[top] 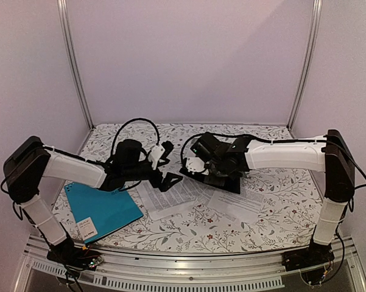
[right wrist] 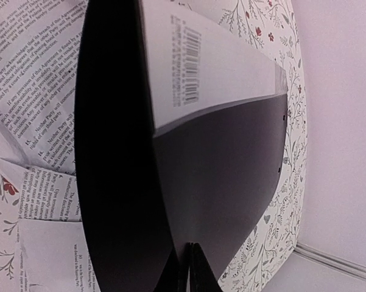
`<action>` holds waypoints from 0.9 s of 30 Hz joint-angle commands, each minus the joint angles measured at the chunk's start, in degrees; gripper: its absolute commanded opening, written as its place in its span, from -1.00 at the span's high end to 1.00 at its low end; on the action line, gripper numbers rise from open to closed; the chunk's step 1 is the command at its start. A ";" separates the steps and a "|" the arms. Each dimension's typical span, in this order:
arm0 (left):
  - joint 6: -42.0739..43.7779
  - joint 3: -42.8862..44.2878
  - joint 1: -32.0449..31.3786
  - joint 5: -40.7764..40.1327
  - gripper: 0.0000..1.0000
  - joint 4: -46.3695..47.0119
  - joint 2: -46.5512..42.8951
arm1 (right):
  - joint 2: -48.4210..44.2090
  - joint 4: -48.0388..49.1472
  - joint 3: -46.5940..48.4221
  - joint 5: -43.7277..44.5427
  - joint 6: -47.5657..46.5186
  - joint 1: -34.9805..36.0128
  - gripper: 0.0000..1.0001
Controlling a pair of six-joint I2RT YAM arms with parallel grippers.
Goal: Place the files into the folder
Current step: Move the folder to the center of the board.
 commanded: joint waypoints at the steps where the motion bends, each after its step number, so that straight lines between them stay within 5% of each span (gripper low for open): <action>1: 3.87 2.23 -3.05 -0.63 -0.99 9.18 5.88 | -3.10 2.66 -1.45 -7.62 3.83 0.49 0.93; 9: 6.03 -0.78 -4.31 -5.10 -0.95 19.53 9.82 | -2.72 4.76 -3.69 -11.93 7.25 0.47 0.86; 27: 15.21 0.74 -5.68 -5.29 -0.79 22.15 15.93 | -3.41 9.16 -8.15 -14.78 13.28 0.45 0.90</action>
